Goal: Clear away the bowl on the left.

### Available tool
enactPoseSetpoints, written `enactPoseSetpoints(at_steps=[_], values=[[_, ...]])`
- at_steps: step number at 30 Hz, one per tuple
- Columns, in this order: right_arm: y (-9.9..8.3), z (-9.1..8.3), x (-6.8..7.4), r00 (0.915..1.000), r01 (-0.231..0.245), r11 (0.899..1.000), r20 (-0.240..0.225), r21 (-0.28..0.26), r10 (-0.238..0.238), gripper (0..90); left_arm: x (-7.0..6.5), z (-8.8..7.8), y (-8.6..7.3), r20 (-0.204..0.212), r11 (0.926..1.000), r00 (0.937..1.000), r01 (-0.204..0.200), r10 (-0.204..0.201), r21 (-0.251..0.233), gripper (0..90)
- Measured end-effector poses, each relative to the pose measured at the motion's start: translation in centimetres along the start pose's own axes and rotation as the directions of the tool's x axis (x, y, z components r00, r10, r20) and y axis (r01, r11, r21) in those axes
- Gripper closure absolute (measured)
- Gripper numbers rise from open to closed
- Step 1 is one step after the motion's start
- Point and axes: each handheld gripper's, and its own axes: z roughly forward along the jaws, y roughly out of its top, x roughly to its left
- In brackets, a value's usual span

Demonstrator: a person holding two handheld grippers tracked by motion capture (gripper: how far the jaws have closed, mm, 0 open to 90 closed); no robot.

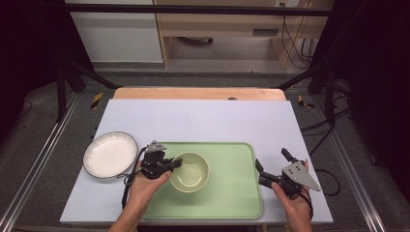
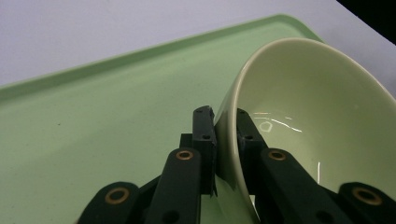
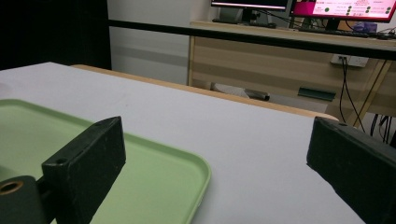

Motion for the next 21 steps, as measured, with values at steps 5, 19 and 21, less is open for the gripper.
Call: enactPoseSetpoints(at_steps=[5,19,21], values=[[-0.02,0.00,-0.01,1.0000,0.003,1.000,-0.003,0.003,-0.003,4.8,-0.01,0.31,-0.12,0.006,0.9999,1.0000,0.007,-0.008,0.011,82.3],[0.09,-0.02,0.40,0.9956,0.015,1.000,-0.093,-0.018,-0.016,7.4,-0.11,0.58,-0.14,0.014,0.9996,0.9998,0.014,-0.014,0.023,81.7],[0.08,0.04,0.54,0.9945,0.021,1.000,-0.103,-0.019,-0.023,7.1,-0.12,0.61,-0.14,0.012,0.9996,0.9998,0.014,-0.015,0.024,81.6]])
